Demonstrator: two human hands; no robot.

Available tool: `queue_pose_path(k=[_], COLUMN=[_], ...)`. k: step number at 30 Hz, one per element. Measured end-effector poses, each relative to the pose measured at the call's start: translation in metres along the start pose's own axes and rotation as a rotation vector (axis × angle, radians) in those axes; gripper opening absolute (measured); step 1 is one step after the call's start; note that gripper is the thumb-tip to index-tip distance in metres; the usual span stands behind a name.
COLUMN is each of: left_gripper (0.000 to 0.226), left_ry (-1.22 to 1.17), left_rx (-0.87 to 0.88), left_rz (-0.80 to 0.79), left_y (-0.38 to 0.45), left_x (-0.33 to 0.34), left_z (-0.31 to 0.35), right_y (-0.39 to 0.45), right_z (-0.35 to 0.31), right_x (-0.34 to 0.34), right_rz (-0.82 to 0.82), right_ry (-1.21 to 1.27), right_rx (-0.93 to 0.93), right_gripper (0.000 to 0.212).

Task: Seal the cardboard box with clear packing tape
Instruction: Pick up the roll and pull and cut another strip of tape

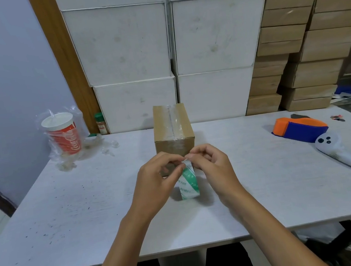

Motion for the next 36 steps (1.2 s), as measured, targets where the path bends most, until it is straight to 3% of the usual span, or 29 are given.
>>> queue_pose_path(k=[5, 10, 24, 29, 36], left_gripper=[0.012, 0.009, 0.016, 0.032, 0.021], left_ry=[-0.014, 0.008, -0.015, -0.074, -0.042], left_rx=[-0.012, 0.030, 0.050, -0.014, 0.021], left_rz=[0.021, 0.032, 0.088, 0.064, 0.075], left_y=[-0.0007, 0.0013, -0.0030, -0.0016, -0.0044], left_x=[0.0000, 0.0002, -0.0022, -0.0028, -0.0062], left_z=[-0.0037, -0.0049, -0.0049, -0.0073, -0.0085], right_y=[-0.0053, -0.0061, -0.0065, -0.0073, -0.0078], right_z=[-0.0038, -0.0040, 0.0026, 0.0014, 0.0028], right_x=[0.0012, 0.0023, -0.0040, -0.0032, 0.0001], right_rz=[-0.054, -0.085, -0.046, -0.042, -0.037], right_ry=[-0.061, -0.197, -0.085, -0.039, -0.071], right_rx=[-0.157, -0.283, -0.182, -0.168, -0.157], right_gripper=[0.022, 0.010, 0.012, 0.018, 0.011])
Point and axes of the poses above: each hand's wrist, its own y-axis towards the middle knuckle, its own x-axis out of the palm, z = x × y, the point moved 6 cm from there along y, towards the middle knuckle, and after that the axes turned 10 degrees about z, right-handed, at the moved point
